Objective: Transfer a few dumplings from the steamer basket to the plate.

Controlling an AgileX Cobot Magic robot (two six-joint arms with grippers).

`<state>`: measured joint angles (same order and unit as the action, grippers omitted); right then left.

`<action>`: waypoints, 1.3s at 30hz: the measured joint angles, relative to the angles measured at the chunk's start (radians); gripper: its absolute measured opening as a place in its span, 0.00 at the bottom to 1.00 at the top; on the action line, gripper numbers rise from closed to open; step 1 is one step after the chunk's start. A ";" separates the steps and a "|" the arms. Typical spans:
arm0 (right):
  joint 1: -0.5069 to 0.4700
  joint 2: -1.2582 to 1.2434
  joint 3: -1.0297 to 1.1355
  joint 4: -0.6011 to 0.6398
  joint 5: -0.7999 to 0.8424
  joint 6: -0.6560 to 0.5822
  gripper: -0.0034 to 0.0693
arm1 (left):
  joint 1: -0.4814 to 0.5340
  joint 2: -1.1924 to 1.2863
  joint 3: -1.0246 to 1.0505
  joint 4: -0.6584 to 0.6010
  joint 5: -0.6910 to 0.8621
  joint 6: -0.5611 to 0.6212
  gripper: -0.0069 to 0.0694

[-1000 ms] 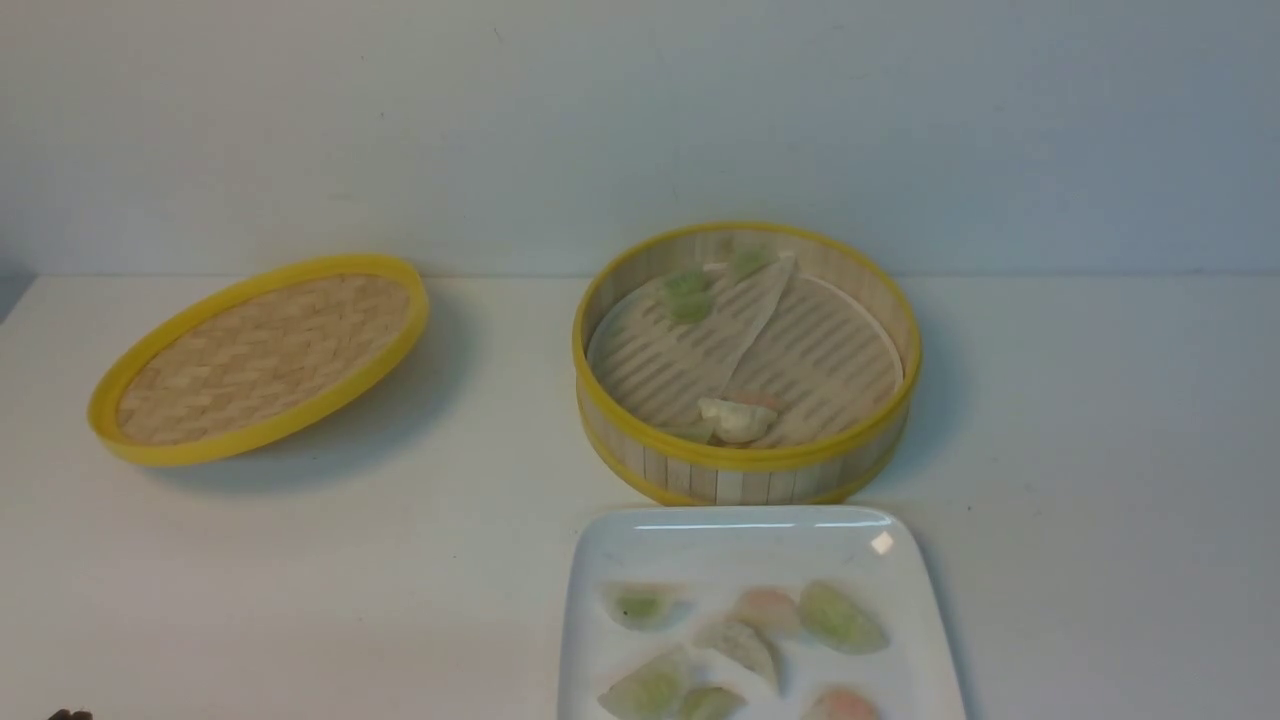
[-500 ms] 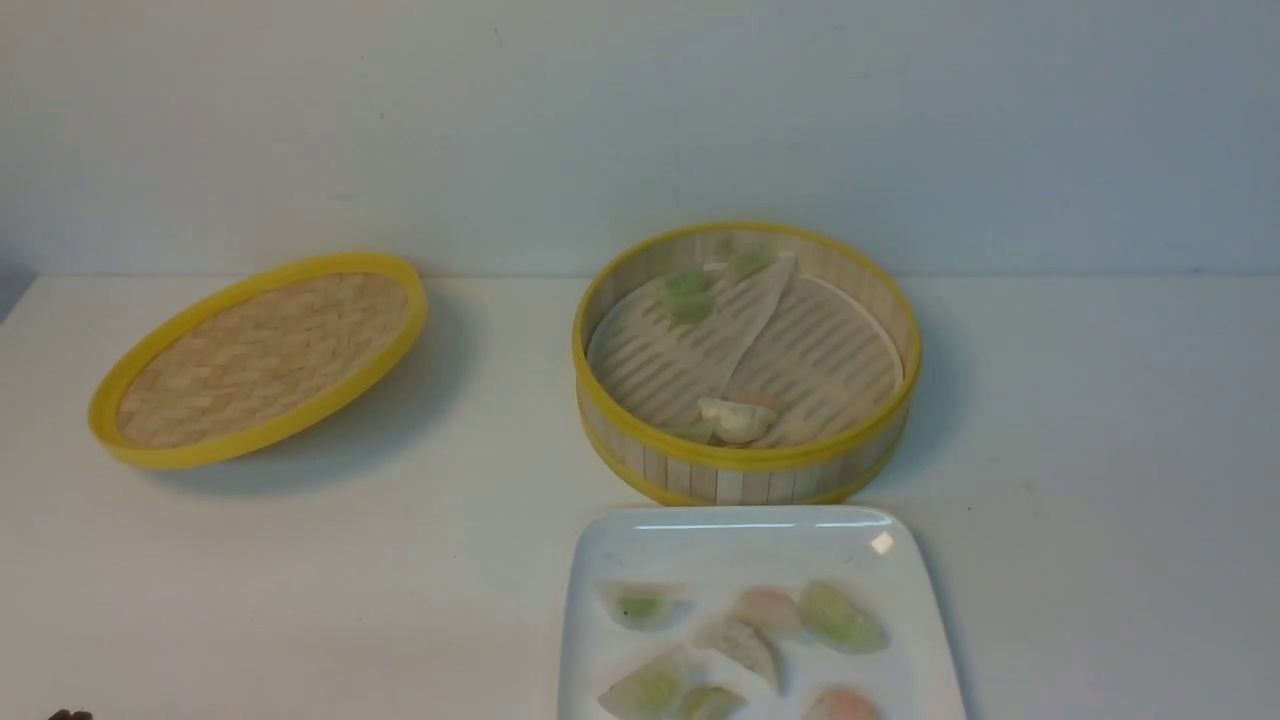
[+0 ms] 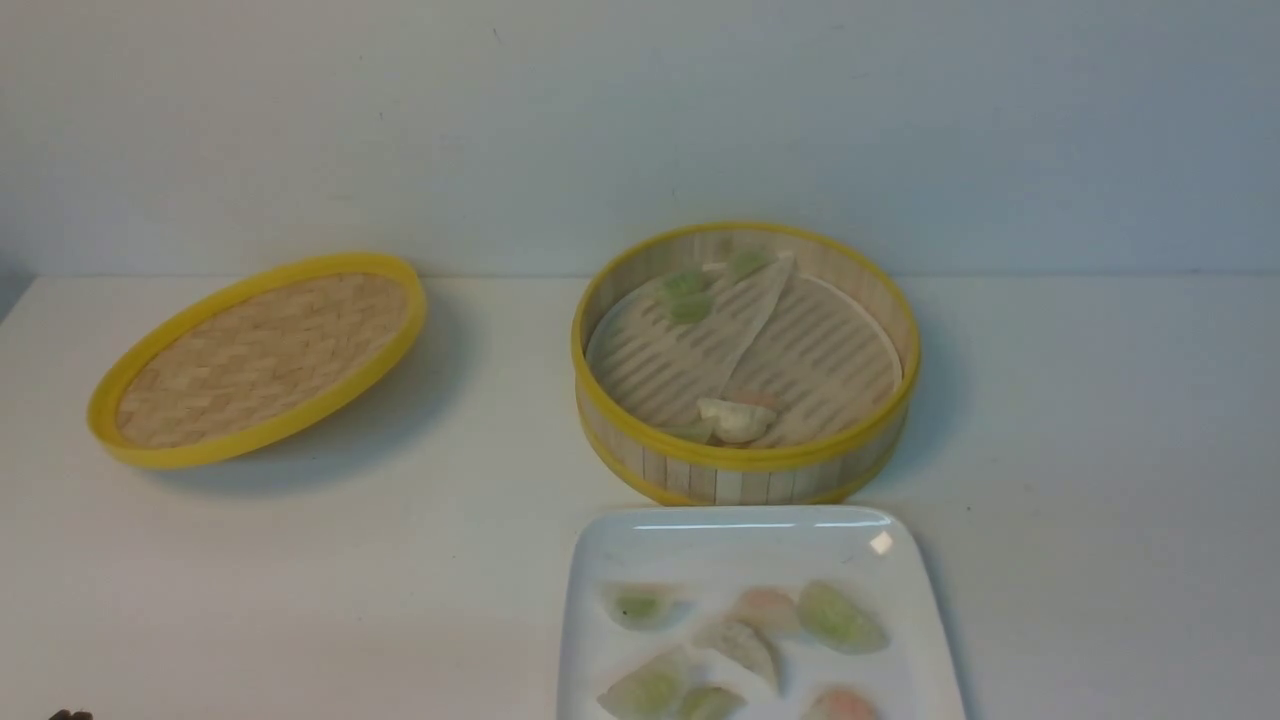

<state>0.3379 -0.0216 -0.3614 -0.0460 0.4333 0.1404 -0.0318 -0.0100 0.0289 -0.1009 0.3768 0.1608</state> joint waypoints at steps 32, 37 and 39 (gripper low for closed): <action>-0.326 0.005 0.385 -0.050 -0.050 -0.002 0.03 | 0.000 0.000 0.000 -0.001 0.002 0.000 0.08; -0.326 0.005 0.385 -0.050 -0.050 -0.002 0.03 | 0.000 0.000 0.000 -0.001 0.002 0.000 0.08; -0.326 0.005 0.385 -0.050 -0.050 -0.002 0.03 | 0.000 0.000 0.000 -0.001 0.002 0.000 0.08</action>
<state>0.0124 -0.0163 0.0232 -0.0964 0.3835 0.1380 -0.0318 -0.0100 0.0289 -0.1020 0.3788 0.1608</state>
